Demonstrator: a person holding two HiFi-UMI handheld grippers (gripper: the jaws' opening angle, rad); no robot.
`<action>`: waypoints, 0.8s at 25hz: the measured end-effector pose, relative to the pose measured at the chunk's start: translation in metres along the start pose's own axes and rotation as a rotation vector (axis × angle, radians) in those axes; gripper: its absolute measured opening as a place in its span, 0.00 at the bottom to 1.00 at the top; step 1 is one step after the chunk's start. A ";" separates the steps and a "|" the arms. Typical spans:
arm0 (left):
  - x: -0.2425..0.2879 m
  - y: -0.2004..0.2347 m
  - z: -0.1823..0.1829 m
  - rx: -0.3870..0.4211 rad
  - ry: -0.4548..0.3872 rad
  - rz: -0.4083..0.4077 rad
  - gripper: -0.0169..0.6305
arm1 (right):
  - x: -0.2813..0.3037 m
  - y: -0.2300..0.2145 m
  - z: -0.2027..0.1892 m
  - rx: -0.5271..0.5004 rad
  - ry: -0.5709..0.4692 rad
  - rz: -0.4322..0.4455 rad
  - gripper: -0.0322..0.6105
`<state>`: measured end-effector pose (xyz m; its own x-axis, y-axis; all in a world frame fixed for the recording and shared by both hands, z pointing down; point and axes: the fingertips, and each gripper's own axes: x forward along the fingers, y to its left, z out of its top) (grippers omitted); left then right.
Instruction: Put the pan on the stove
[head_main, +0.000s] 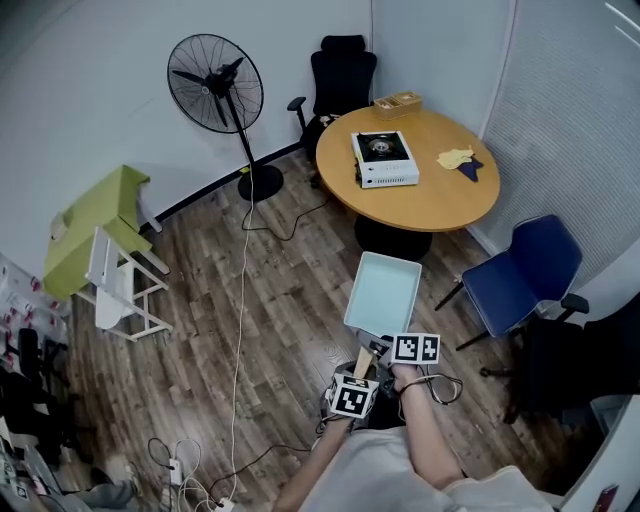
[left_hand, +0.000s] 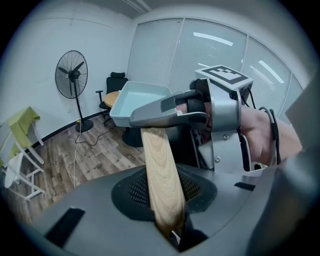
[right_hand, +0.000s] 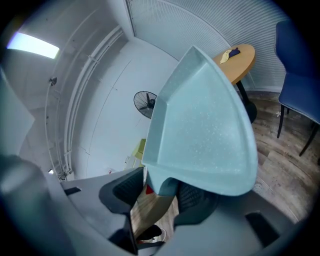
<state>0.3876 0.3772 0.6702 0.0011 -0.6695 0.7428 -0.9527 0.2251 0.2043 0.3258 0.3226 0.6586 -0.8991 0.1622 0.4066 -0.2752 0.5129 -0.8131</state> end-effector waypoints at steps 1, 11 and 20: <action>0.002 0.002 0.001 0.001 0.001 -0.001 0.19 | 0.002 -0.001 0.002 0.006 -0.003 -0.001 0.36; 0.023 0.040 0.036 0.024 0.021 0.005 0.19 | 0.039 -0.006 0.045 0.027 -0.026 0.005 0.36; 0.054 0.074 0.091 0.047 0.018 -0.013 0.19 | 0.068 -0.016 0.108 0.029 -0.055 -0.026 0.36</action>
<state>0.2898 0.2938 0.6672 0.0188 -0.6591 0.7518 -0.9658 0.1825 0.1841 0.2323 0.2338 0.6544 -0.9089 0.1019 0.4044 -0.3074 0.4918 -0.8147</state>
